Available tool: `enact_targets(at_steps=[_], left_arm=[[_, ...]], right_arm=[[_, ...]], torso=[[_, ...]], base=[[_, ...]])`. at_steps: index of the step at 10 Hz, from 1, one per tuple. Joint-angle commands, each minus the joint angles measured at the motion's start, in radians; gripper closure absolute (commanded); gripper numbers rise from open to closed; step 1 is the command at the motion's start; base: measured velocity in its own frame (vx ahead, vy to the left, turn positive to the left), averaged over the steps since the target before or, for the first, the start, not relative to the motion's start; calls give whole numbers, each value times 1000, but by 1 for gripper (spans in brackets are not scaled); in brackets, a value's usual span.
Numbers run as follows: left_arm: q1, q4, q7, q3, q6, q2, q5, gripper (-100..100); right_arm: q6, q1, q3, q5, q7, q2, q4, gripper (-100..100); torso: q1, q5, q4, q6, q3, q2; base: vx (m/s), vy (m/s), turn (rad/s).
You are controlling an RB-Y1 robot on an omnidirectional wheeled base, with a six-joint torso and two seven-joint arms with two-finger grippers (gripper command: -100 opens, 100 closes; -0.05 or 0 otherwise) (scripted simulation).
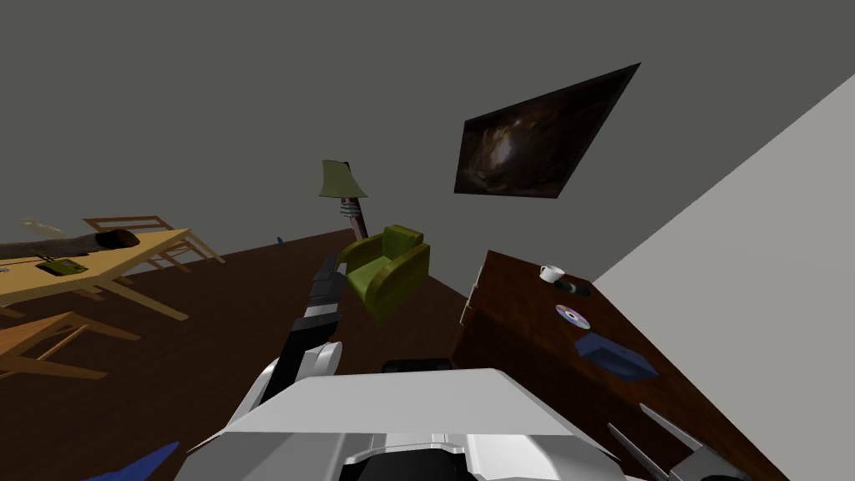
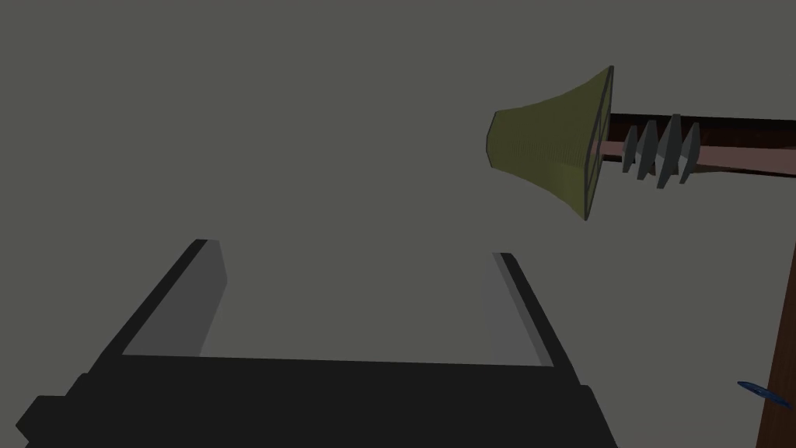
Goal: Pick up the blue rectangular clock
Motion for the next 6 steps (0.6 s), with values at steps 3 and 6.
enact_targets(at_steps=[3,6], left_arm=[[0,0,0,0,0,0,0,0],[0,0,0,0,0,0,0,0]], right_arm=[[-26,52,-47,49,47,-37,81,-100],[-71,143,-129,138,125,-114,194,-100]], torso=[[0,0,0,0,0,0],[0,0,0,0,-1,-1]], base=[[64,27,99],[103,32,209]])
